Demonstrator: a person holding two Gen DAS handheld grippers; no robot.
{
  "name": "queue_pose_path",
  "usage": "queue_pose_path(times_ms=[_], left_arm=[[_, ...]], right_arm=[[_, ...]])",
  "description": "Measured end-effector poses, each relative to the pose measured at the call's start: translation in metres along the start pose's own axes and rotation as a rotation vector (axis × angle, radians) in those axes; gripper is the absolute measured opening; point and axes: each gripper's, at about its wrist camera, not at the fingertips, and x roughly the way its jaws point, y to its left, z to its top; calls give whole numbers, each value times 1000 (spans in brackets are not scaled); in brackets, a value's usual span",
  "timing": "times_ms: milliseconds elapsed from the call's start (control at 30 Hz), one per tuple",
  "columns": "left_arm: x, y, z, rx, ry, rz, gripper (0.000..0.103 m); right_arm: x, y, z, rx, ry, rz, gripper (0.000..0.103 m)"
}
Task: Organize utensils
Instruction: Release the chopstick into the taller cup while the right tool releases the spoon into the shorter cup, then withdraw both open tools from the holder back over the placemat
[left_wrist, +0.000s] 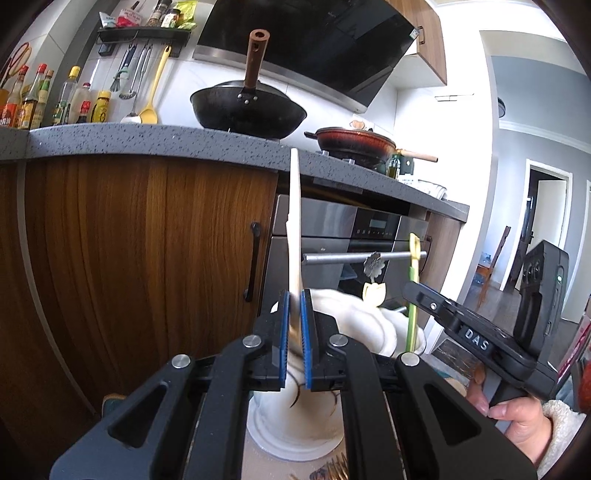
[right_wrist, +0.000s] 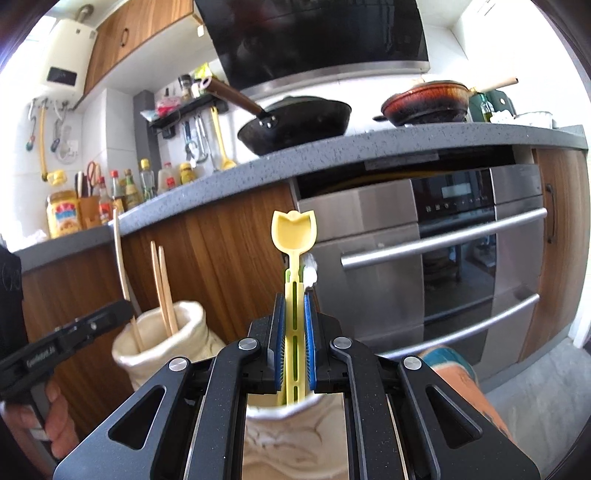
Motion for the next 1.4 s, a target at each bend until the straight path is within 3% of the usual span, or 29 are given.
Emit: queue_pose_path(times_ms=[533,833,900,1033,1100,1200,1400], left_arm=[[-10,2,-5,10,3,15,7],[-7,5,-4,5,6,29,10],[-9,6,-6,-2,-2,40,29],[-18,10,-10,-23,-11,59,38],[-23,13,-13,-35,-16,76,55],[-29,18,-19,-60,-7,81,63],[-36,19,-32,-63,31,122,78]], right_arm=[[1,-5,-11,17,85,-57,11],[-2,-6,-11,23,68,-54,23],[-4,-6,-10,23,61,-57,30],[-13,-3,-9,22,49,-60,42],[-18,-1,-9,24,43,-55,59],[-29,4,-10,12,26,-51,77],[-47,13,-19,-1,44,-37,89]])
